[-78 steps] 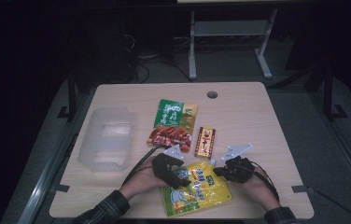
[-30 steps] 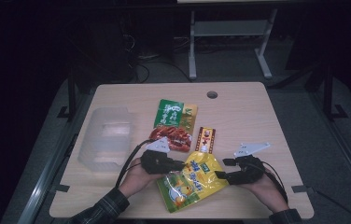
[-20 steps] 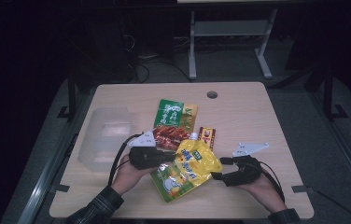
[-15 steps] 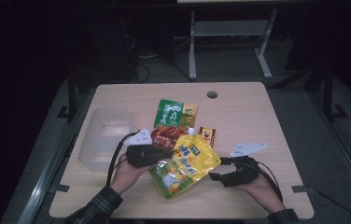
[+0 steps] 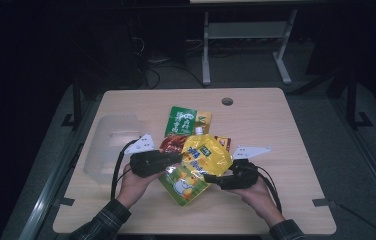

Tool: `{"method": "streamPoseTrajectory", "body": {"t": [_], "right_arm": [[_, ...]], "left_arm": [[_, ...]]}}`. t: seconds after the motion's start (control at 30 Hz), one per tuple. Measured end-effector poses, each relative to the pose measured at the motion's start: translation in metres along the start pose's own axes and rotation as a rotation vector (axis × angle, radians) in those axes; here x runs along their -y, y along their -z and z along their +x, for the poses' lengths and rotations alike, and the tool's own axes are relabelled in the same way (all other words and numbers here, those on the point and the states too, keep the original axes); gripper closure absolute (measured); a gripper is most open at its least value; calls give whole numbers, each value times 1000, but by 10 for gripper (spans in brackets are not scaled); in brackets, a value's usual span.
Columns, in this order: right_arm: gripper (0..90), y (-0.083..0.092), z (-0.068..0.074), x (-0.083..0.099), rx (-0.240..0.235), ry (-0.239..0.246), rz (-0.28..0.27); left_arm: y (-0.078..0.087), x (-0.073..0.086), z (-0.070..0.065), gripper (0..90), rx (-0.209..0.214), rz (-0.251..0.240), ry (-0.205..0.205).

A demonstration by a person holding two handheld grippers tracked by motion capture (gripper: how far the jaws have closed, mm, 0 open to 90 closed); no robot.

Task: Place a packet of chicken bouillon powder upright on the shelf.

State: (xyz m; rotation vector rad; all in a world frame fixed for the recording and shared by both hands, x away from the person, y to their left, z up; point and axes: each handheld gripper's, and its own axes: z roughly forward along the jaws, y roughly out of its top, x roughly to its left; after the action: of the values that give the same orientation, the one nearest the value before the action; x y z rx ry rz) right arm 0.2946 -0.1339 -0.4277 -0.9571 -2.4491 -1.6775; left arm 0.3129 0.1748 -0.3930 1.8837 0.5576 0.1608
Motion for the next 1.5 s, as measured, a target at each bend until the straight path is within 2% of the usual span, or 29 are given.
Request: {"method": "streamPoseTrajectory", "body": {"t": [0.03, 0.07, 0.1, 0.13, 0.2, 0.43, 0.53, 0.63, 0.7, 0.8, 0.83, 0.9, 0.93, 1.0, 1.07, 1.1, 1.17, 1.23, 1.47, 1.5], "right_arm": [[520, -3, 0, -1, -20, -2, -16], [520, -3, 0, -1, -20, -2, -16], [589, -3, 0, -1, -29, -1, -30], [589, -3, 0, -1, -29, -1, -30], [718, -2, -1, -1, -46, 5, -43], [886, 0, -4, -1, -54, 30, -52], [896, 2, -5, -2, -66, 28, -47], [900, 7, -6, -5, -47, 40, -27], [900, 8, -6, -5, -52, 37, -27], [900, 10, -5, -7, -51, 60, -18], [900, 10, -3, -9, -56, 70, -11], [900, 10, -2, -11, -60, 81, -9], [900, 10, -2, -11, -60, 81, -9], [900, 10, -1, -12, -63, 80, -3], [900, 11, 0, -13, -68, 80, -1], [900, 12, 1, -15, -75, 77, -4], [900, 13, 1, -16, -79, 78, -9], [900, 15, 3, -20, -95, 64, -28], [900, 16, 7, -32, -87, 63, -32], [900, 17, 7, -34, -89, 70, -34]], "left_arm": [[0, 1, -1, 867, -6, 1, -5], [0, 1, -1, 867, -6, 1, -5], [0, 1, -1, 867, -8, 3, -8], [0, 1, 0, 867, -5, 3, -3], [0, 2, 0, 867, -2, 4, -1], [-4, 5, 0, 864, 5, 20, -3], [-5, 6, -1, 856, 5, 22, -6], [-9, 7, -1, 818, -11, 51, -16], [-9, 7, -1, 806, -8, 58, -17], [-10, 8, -3, 653, -13, 64, -21], [-9, 7, -3, 573, -23, 83, -19], [-8, 7, -4, 470, -30, 97, -17], [-7, 8, -5, 470, -35, 98, -15], [0, 8, -9, 367, -72, 113, -25], [5, 8, -11, 304, -84, 108, -26], [13, 9, -14, 293, -91, 114, -33], [16, 10, -16, 292, -88, 113, -39], [24, 17, -19, 266, -62, 129, -28], [32, 29, -25, 223, -50, 163, -27], [35, 32, -27, 214, -52, 174, -37]]}}
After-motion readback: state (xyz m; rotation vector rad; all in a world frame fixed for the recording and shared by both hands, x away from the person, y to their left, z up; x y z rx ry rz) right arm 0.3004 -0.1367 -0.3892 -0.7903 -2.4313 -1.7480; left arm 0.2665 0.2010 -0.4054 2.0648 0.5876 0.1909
